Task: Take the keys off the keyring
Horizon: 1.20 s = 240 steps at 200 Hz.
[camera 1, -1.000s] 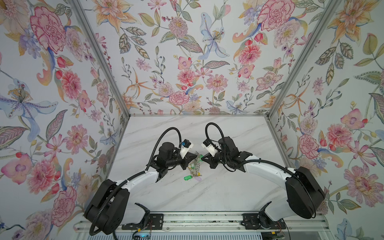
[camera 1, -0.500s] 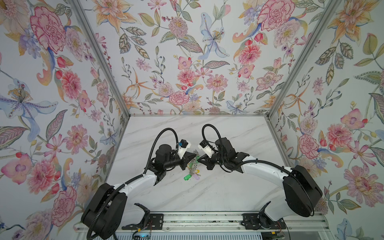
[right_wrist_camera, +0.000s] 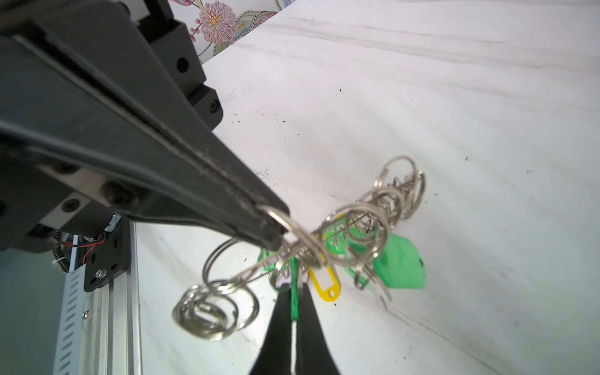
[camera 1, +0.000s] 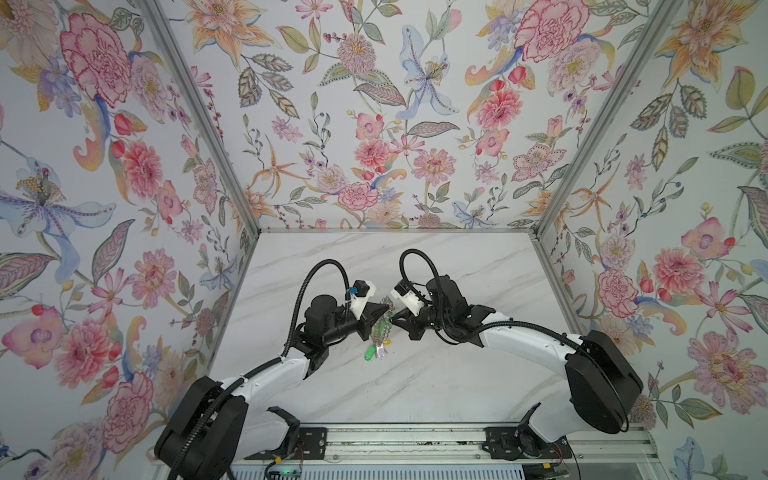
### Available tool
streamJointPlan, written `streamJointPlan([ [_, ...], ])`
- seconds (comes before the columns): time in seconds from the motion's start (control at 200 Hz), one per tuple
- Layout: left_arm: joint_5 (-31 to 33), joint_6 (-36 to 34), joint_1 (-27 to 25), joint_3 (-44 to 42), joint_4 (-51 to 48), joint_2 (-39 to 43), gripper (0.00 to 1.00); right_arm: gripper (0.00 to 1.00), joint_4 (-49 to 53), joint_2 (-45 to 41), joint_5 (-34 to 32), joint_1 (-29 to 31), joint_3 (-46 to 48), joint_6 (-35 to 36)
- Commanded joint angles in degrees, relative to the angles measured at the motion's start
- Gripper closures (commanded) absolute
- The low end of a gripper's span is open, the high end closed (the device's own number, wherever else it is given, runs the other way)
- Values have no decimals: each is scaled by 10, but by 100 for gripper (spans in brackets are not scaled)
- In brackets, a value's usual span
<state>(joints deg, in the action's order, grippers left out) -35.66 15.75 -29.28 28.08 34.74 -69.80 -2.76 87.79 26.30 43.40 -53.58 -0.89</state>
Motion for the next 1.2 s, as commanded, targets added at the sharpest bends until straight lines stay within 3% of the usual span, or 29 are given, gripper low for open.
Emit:
streamJointPlan([
  [0.0,7,2,-1,5,42,27,100,100,17,0,-5,-12,-5,-2],
  [0.51,10,-20,-1,8,-6,53,100,100,28,-11,-57,-37,-7,-6],
  [0.881,47,-87,0,56,-139,10,100,100,59,-37,-87,-33,-33,21],
  [0.976,48,-100,-1,73,-163,-6,100,100,84,-45,-130,-8,-49,59],
  [1.131,40,-108,-1,91,-183,-17,100,100,92,-48,-253,54,-56,117],
  [1.196,39,-111,-1,96,-187,-18,100,100,75,-51,-269,66,-44,126],
])
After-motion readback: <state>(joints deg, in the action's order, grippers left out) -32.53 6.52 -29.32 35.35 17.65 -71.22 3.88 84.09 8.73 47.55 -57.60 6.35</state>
